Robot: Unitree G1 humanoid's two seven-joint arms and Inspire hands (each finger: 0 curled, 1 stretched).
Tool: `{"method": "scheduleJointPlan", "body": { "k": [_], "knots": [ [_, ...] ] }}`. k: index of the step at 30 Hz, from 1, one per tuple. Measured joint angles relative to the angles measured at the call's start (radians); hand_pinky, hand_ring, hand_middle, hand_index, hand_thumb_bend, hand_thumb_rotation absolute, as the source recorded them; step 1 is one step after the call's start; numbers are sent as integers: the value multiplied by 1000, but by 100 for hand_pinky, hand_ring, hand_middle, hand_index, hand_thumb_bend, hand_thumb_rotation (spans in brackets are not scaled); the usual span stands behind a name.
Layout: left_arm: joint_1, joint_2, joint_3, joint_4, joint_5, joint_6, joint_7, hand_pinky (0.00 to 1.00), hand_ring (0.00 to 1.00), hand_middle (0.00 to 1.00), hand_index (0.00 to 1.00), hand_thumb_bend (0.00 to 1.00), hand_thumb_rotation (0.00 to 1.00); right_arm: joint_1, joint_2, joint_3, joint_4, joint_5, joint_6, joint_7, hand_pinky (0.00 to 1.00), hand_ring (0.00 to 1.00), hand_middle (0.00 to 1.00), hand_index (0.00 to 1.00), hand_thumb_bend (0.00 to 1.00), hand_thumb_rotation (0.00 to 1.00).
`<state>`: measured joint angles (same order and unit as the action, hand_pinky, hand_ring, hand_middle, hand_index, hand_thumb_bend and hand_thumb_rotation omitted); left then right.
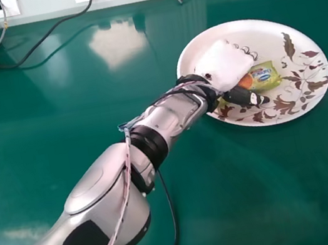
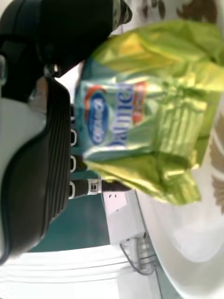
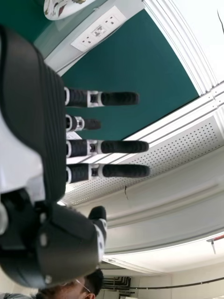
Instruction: Pick up biscuit and place it in the plate
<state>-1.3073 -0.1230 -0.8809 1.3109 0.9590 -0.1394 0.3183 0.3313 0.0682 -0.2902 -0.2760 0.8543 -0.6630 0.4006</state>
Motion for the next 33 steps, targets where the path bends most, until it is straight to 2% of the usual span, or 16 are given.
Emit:
{"method": "scheduleJointPlan", "body": {
  "k": [1,2,3,4,5,16,26,33],
  "knots": [
    [2,0,6,0,-1,5,10,74,79,92,92,100,65,-1,0,0,0,-2,0,-4,49,60,62,50,52,7],
    [3,0,9,0,-1,9,15,74,79,92,92,100,65,-1,0,0,0,-2,0,-5,50,62,64,56,65,9],
    [4,1,13,0,-3,10,17,75,79,92,92,100,65,-2,-1,0,0,-4,0,-7,51,62,65,58,70,10],
    [6,5,20,0,-8,10,20,76,80,92,92,100,66,-4,-1,0,0,-5,0,-11,54,64,68,64,81,12],
    [8,7,29,0,-16,10,24,77,80,92,92,100,66,-5,-2,0,0,-6,0,-13,55,66,70,66,84,12],
    [37,40,45,-6,-34,-36,66,79,82,93,92,100,64,-14,-4,0,0,-20,1,-31,67,79,82,68,81,12],
    [51,67,84,-20,-41,-61,84,84,85,95,94,100,65,-16,-5,6,-6,-22,3,-32,75,89,94,79,84,15],
    [69,92,114,-43,-60,-76,92,88,89,96,95,100,66,-17,-5,6,-6,-18,7,-32,79,93,96,87,85,17]
  ]
}}
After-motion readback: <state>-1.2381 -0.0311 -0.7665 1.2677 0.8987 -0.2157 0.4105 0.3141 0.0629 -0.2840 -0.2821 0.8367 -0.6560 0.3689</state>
